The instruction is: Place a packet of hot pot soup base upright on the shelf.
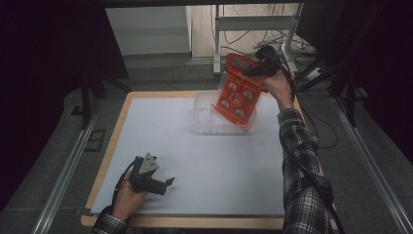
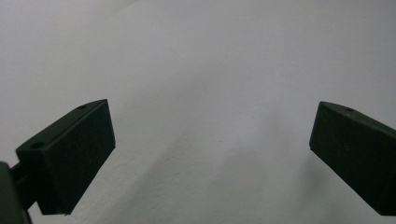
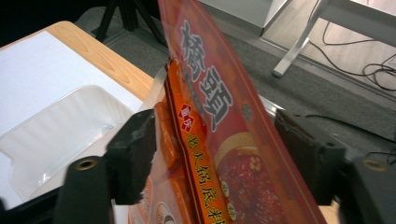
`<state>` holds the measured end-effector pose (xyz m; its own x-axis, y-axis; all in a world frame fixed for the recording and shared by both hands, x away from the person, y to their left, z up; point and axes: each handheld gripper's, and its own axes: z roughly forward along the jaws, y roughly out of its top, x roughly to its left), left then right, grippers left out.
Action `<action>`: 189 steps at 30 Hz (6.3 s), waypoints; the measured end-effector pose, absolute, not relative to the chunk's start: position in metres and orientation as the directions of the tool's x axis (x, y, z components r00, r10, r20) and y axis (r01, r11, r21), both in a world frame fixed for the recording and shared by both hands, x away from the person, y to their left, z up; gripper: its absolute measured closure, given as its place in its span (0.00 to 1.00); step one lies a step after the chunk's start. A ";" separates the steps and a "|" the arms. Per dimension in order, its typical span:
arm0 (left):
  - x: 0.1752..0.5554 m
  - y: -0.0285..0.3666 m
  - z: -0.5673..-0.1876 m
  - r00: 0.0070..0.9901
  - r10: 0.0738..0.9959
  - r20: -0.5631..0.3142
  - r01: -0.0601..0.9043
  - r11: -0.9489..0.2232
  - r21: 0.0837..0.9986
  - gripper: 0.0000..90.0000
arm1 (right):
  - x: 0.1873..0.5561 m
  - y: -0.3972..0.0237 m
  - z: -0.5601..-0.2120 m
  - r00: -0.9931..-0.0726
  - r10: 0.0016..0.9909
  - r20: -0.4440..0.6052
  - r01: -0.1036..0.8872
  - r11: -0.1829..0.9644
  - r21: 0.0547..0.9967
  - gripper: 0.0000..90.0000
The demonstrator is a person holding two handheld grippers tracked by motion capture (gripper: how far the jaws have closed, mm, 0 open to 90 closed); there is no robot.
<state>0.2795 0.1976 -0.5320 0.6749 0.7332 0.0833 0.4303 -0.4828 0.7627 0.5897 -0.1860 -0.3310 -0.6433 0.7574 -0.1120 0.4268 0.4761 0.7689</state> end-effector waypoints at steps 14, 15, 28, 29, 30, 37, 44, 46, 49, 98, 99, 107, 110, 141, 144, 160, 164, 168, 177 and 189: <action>0.279 0.197 -0.532 0.676 0.732 0.085 0.429 -0.484 0.762 0.00 | 0.585 -0.183 -0.319 -0.647 0.755 -0.108 0.433 0.480 0.763 0.11; 0.279 0.197 -0.532 0.676 0.732 0.085 0.429 -0.485 0.762 0.00 | 0.585 -0.183 -0.317 -0.649 0.753 -0.105 0.432 0.479 0.764 0.10; 0.279 0.196 -0.532 0.679 0.729 0.087 0.427 -0.488 0.761 0.00 | 0.576 -0.183 -0.312 -0.654 0.753 -0.075 0.435 0.455 0.777 0.05; 0.279 0.196 -0.532 0.679 0.729 0.087 0.427 -0.488 0.761 0.00 | 0.575 -0.183 -0.311 -0.653 0.754 -0.072 0.433 0.450 0.781 0.04; 0.279 0.196 -0.532 0.678 0.730 0.088 0.427 -0.488 0.761 0.00 | 0.574 -0.184 -0.310 -0.656 0.751 -0.069 0.428 0.446 0.786 0.04; 0.279 0.196 -0.532 0.680 0.728 0.090 0.426 -0.492 0.760 0.00 | 0.565 -0.192 -0.302 -0.663 0.747 -0.053 0.416 0.425 0.804 0.04; 0.279 0.196 -0.533 0.682 0.726 0.092 0.424 -0.494 0.760 0.00 | 0.556 -0.195 -0.297 -0.680 0.733 -0.001 0.433 0.402 0.807 0.03; 0.279 0.195 -0.533 0.683 0.725 0.095 0.421 -0.496 0.759 0.00 | 0.554 -0.197 -0.296 -0.686 0.727 0.033 0.448 0.386 0.806 0.03; 0.279 0.195 -0.532 0.682 0.725 0.096 0.420 -0.496 0.760 0.00 | 0.549 -0.198 -0.295 -0.689 0.723 0.047 0.449 0.375 0.811 0.03; 0.277 0.201 -0.526 0.705 0.709 -0.016 0.412 -0.392 0.822 0.00 | 0.480 -0.209 -0.320 -0.746 0.666 -0.018 0.373 0.441 0.816 0.00; 0.277 0.201 -0.526 0.705 0.709 -0.015 0.412 -0.392 0.823 0.00 | 0.478 -0.209 -0.320 -0.747 0.665 -0.015 0.374 0.438 0.818 0.00; 0.277 0.201 -0.526 0.707 0.707 -0.015 0.409 -0.391 0.825 0.00 | 0.466 -0.212 -0.326 -0.742 0.670 -0.014 0.375 0.433 0.820 0.00; 0.278 0.201 -0.526 0.708 0.706 -0.020 0.411 -0.389 0.824 0.00 | 0.461 -0.213 -0.328 -0.742 0.670 -0.020 0.371 0.435 0.820 0.00; 0.277 0.197 -0.528 0.717 0.697 0.018 0.394 -0.426 0.814 0.00 | 0.415 -0.227 -0.383 -0.755 0.656 -0.014 0.343 0.413 0.843 0.00; 0.277 0.197 -0.528 0.716 0.698 0.021 0.394 -0.428 0.813 0.00 | 0.411 -0.230 -0.387 -0.756 0.654 -0.005 0.342 0.402 0.850 0.00; 0.276 0.196 -0.528 0.722 0.691 0.028 0.389 -0.440 0.809 0.00 | 0.388 -0.232 -0.404 -0.769 0.639 0.016 0.352 0.402 0.845 0.00; 0.276 0.196 -0.528 0.724 0.689 0.026 0.389 -0.438 0.810 0.00 | 0.382 -0.233 -0.407 -0.771 0.636 0.027 0.359 0.400 0.843 0.00; 0.276 0.196 -0.528 0.724 0.690 0.018 0.391 -0.432 0.813 0.00 | 0.374 -0.233 -0.409 -0.774 0.632 0.033 0.362 0.400 0.842 0.00; 0.276 0.196 -0.528 0.725 0.688 0.020 0.387 -0.432 0.815 0.00 | 0.356 -0.234 -0.419 -0.776 0.630 0.023 0.370 0.425 0.826 0.00; 0.276 0.196 -0.528 0.726 0.687 0.034 0.383 -0.445 0.809 0.00 | 0.340 -0.244 -0.437 -0.774 0.633 0.015 0.372 0.435 0.820 0.00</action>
<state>0.2757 0.1956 -0.5277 0.7263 0.6865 0.0337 0.3832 -0.4451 0.8093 0.3398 -0.2442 -0.4373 -0.7743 0.6326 0.0150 0.3715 0.4352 0.8201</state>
